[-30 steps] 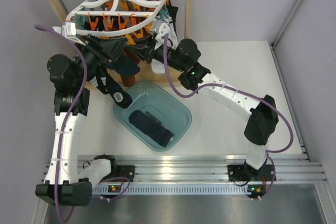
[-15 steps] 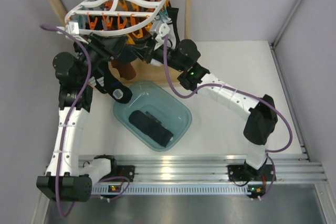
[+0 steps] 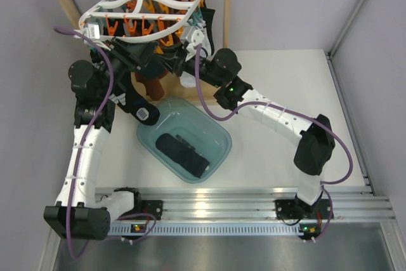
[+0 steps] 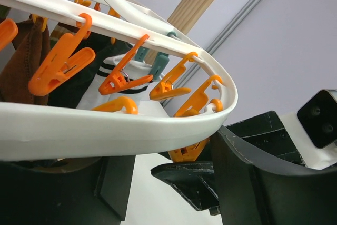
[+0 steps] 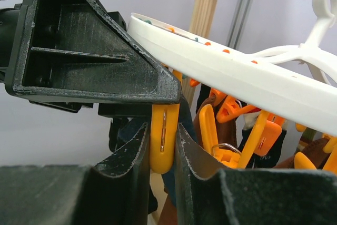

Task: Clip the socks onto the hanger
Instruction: Open the clamp at the hanger, then pick up the sock from the bin.

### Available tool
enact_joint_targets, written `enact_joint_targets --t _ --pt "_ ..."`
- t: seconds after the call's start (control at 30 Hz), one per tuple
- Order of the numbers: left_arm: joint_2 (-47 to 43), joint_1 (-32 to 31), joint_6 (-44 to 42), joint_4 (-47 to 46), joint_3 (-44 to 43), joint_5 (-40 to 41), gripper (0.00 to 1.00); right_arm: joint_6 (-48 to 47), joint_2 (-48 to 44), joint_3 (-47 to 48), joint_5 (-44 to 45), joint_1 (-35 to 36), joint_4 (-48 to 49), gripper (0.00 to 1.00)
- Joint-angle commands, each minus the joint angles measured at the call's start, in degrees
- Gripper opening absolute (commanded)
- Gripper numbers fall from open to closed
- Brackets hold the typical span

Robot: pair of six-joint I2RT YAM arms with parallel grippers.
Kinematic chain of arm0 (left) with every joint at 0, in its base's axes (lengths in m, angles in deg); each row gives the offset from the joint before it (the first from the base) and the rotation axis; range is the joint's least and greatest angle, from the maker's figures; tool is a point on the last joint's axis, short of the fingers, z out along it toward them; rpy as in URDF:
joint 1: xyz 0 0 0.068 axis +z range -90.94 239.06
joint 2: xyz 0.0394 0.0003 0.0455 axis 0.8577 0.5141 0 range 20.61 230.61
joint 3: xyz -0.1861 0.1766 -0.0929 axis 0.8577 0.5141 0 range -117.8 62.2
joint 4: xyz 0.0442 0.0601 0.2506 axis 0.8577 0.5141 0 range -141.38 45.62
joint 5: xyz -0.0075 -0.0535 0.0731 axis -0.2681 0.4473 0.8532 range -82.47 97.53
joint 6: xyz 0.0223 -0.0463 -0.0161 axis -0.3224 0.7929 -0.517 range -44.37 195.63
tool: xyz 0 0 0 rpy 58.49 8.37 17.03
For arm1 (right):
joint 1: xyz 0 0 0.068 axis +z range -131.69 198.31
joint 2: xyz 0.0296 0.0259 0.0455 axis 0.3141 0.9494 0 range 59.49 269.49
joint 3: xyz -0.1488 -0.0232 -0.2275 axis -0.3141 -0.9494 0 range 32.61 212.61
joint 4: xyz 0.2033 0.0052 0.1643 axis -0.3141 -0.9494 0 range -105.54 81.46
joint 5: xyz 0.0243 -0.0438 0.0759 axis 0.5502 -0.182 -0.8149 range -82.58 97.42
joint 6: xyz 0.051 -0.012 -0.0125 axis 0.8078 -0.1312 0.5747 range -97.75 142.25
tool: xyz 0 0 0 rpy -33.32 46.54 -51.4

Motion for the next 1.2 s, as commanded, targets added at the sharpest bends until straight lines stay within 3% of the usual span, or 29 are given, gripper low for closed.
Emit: enact_joint_targets --t 0.0,0.27,0.37,0.4,0.5,0.53,0.63,0.67,0.77,0.87,1.03,1.17 --pt "1.55 -0.28 1.77 -3.56 -2.52 2.07 0.60 -1.89 -0.79 0.47 -5.00 3.35 3.77 0.00" --pt "2.70 -0.55 3.35 -3.74 -3.49 2.25 0.49 -3.13 -0.62 0.03 -4.82 3.62 3.69 0.00" --pt "2.70 -0.55 3.62 -3.47 -3.49 2.60 0.33 -3.56 -0.71 -0.23 -4.82 3.62 3.60 0.00" --pt "2.61 -0.55 3.71 -3.21 -3.49 2.95 0.23 -3.74 -0.70 -0.23 -4.73 3.62 3.60 0.00" --pt "2.44 -0.55 3.71 -2.59 -3.66 3.39 0.03 -4.09 -0.88 -0.32 -4.56 3.62 2.72 0.00" --pt "2.43 -0.55 3.62 -2.42 -3.58 3.65 0.00 -4.18 -0.88 -0.32 -4.56 3.62 1.94 0.01" --pt "2.17 -0.55 3.18 -1.36 -3.84 4.27 0.00 -4.79 -1.67 -0.93 -3.94 3.62 0.53 0.21" --pt "2.08 -0.55 2.83 -1.19 -3.84 4.53 0.00 -5.32 -2.02 -1.72 -4.03 3.53 -0.61 0.40" --pt "2.00 -0.46 2.13 -0.13 -4.19 4.80 0.00 -5.59 -3.95 -4.26 -3.68 3.01 -2.98 0.67" --pt "2.08 -0.46 1.95 0.13 -4.19 4.71 0.00 -5.76 -7.02 -7.86 -2.97 2.39 -7.54 0.80" --pt "2.17 -0.46 1.86 0.13 -4.10 4.62 0.00 -8.57 -11.25 -12.26 -6.31 1.16 -20.46 0.90" --pt "2.17 -0.55 2.04 -0.22 -3.84 4.53 0.00 -12.07 -9.85 -12.89 -10.77 1.25 -35.40 0.84"
